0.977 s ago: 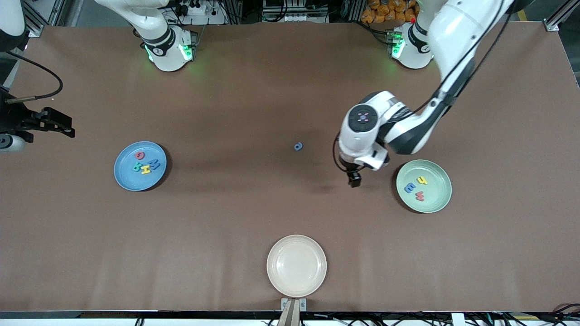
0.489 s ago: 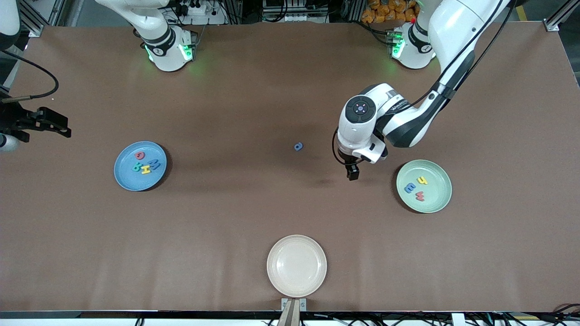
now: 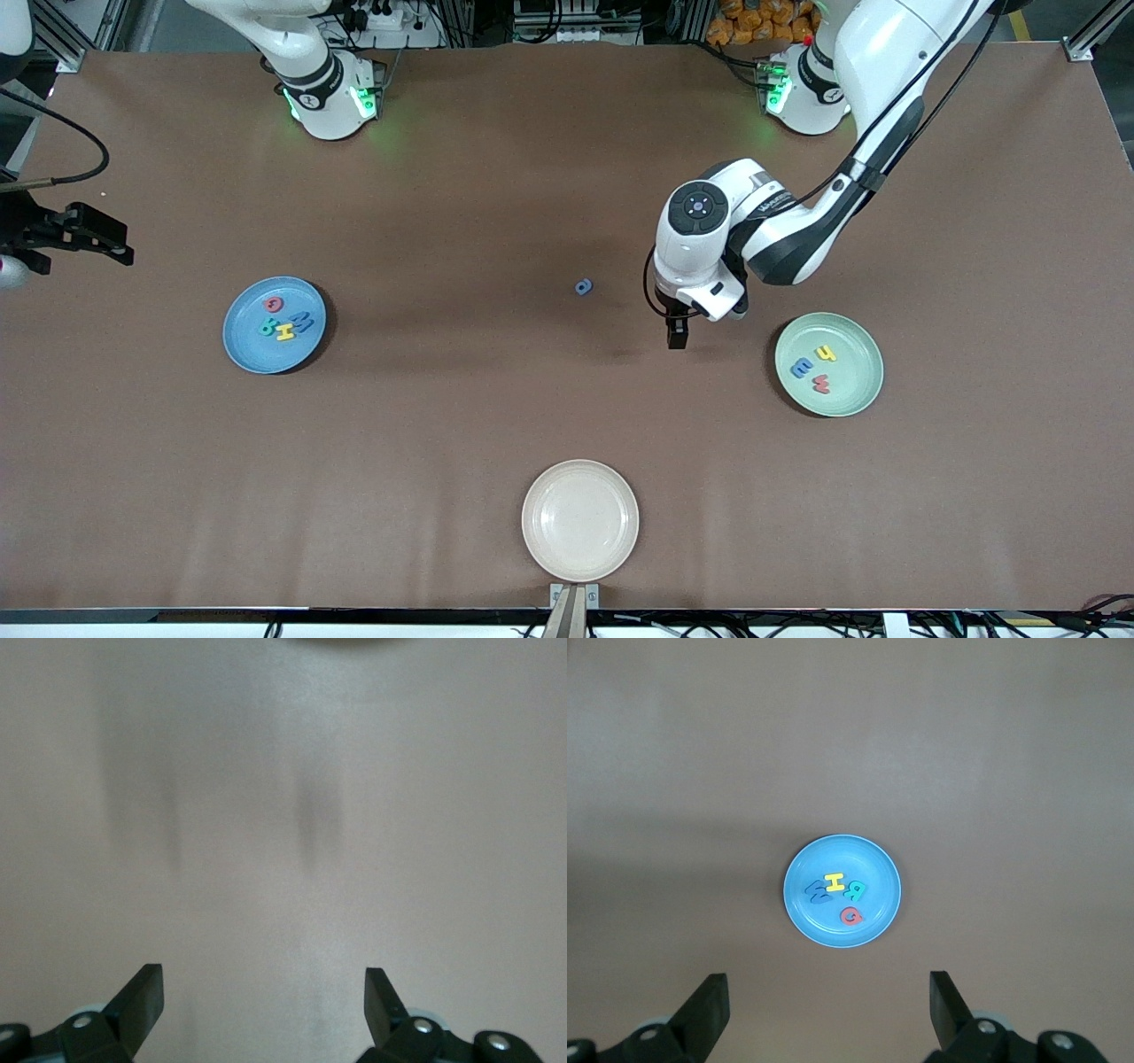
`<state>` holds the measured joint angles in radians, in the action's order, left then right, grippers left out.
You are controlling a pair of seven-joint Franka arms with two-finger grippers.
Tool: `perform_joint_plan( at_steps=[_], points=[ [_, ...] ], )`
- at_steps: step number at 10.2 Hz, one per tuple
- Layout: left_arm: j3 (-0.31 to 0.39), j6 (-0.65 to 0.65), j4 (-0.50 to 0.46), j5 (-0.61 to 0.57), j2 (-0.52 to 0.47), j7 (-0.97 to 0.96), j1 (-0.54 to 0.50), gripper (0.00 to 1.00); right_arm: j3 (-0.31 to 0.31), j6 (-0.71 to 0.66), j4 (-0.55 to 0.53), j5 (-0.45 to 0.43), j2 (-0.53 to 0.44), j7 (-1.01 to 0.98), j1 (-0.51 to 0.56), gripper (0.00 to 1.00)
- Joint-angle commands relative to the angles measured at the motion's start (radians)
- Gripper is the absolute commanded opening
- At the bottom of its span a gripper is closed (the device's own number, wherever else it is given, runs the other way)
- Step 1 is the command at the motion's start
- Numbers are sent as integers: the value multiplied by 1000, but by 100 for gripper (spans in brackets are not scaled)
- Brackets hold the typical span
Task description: Sort uppercase to blue plate, lowercase to green plate
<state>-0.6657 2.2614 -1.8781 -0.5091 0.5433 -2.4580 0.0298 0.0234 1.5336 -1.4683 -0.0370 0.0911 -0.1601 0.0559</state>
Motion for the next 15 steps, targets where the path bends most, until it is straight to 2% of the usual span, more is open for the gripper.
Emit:
perform_joint_plan(
  at_steps=[1,4,6,11,15],
  points=[
    [-20,-14,-7,-22,-14,85,-8,100,16,-77,40,16,-4,11,13,100],
    [-37,4,16,-22,9,134,16,100,20,-85,40,16,-1,-2,10,100],
    [-40,7,71,-26,59,177,73,100,20,-86,40,16,4,-4,-4,100],
    [-40,7,136,-22,142,555,133,100,21,-86,42,14,2,-4,-4,100],
    [-31,7,180,-31,202,723,189,100,17,-85,62,14,2,-4,2,100]
  ],
)
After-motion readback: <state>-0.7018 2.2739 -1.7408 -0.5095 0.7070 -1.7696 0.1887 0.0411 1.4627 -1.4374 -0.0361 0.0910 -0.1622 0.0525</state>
